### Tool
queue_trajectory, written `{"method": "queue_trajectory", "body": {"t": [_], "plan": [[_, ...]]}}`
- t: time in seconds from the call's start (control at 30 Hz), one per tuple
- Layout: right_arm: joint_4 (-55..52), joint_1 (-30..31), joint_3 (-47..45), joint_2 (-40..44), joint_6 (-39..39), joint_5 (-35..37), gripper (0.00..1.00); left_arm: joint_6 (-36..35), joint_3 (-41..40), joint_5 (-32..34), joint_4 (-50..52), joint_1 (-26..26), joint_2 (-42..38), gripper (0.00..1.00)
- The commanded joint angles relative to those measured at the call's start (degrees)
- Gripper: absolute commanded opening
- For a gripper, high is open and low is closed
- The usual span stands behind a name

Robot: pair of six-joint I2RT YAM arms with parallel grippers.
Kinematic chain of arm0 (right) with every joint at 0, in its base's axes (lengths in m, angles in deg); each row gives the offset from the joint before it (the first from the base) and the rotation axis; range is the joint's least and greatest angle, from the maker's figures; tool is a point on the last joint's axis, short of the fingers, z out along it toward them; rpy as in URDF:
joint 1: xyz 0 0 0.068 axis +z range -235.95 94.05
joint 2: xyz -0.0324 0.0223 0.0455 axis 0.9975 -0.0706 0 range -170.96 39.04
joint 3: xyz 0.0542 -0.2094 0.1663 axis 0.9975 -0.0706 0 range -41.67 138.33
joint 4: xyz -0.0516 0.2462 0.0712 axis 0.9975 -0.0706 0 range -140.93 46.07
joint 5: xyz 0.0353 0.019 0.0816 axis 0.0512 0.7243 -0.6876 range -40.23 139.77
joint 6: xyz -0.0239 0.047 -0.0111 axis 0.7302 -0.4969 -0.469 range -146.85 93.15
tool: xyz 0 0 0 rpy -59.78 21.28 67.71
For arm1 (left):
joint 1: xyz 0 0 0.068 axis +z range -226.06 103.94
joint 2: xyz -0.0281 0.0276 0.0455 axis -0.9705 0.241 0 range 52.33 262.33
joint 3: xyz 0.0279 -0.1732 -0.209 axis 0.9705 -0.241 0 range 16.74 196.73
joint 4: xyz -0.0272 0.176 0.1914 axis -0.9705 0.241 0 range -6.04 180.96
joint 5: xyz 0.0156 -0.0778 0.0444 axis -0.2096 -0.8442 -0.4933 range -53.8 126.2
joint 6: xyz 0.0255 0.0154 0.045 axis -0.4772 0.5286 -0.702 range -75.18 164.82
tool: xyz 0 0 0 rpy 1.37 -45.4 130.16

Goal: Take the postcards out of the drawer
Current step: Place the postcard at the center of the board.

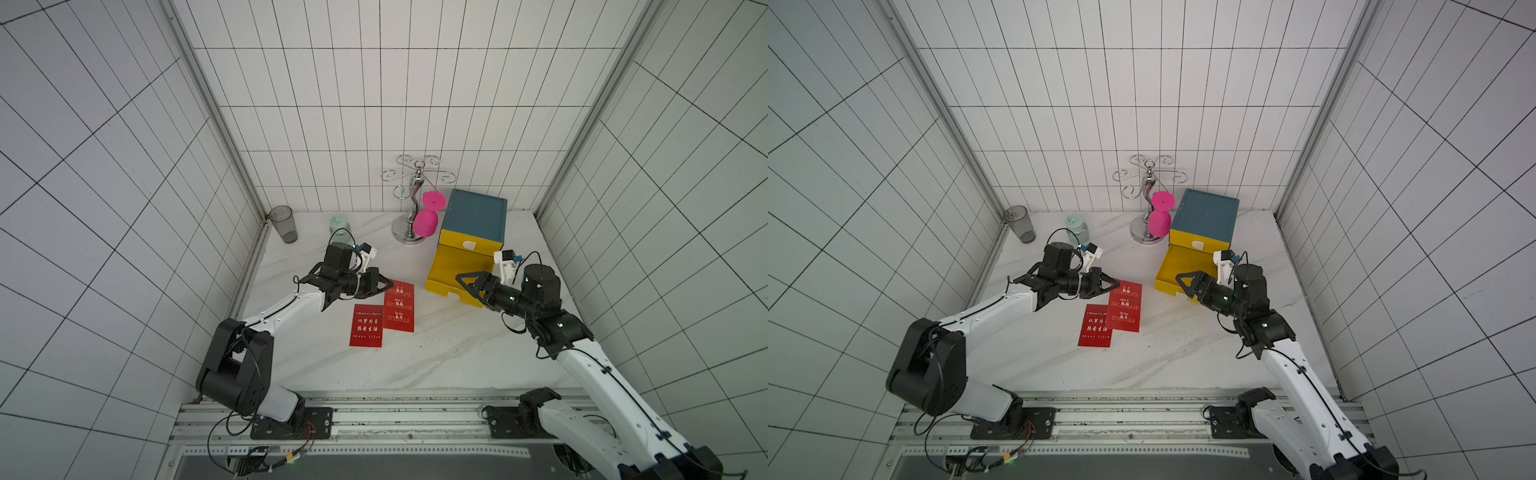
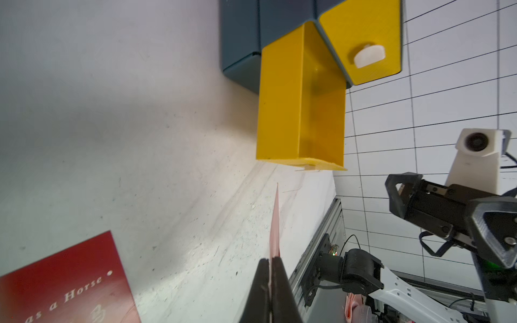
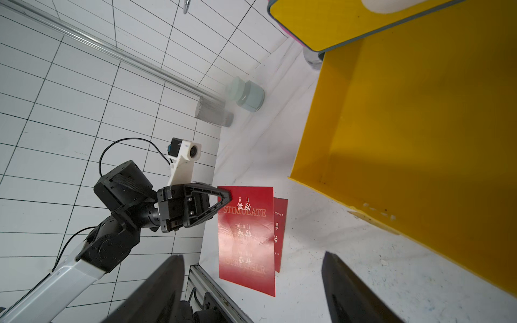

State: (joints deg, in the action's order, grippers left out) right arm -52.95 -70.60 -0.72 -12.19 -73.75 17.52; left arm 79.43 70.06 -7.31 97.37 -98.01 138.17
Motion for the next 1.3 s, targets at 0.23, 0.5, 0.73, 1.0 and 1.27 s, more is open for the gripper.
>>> {"method": "queue_trajectory", "body": {"t": [0.23,0.5,0.73,1.0,1.27], "plan": [[1.16,-0.72,-2.19,2.18,-1.64,-0.82,0.81,-0.88,-1.48,4.97,0.97,-4.75,9.57,0.0],[3.58,-0.85,-5.46,4.21,-4.28,-1.06,0.81,1.05,0.77,8.63,-1.0,-5.44,14.54,0.0],[4.19,-0.94,-6.05,4.1,-4.74,-1.32,0.82,1.0,1.35,9.02,-0.9,-6.08,16.9,0.03],[4.36,-1.05,-7.48,4.6,-5.09,-1.07,0.82,-0.9,1.69,11.65,1.66,-6.17,17.07,0.13],[4.29,-1.28,-7.78,4.56,-4.98,-0.84,0.82,-1.62,2.67,12.19,3.4,-6.16,17.83,0.18]]}}
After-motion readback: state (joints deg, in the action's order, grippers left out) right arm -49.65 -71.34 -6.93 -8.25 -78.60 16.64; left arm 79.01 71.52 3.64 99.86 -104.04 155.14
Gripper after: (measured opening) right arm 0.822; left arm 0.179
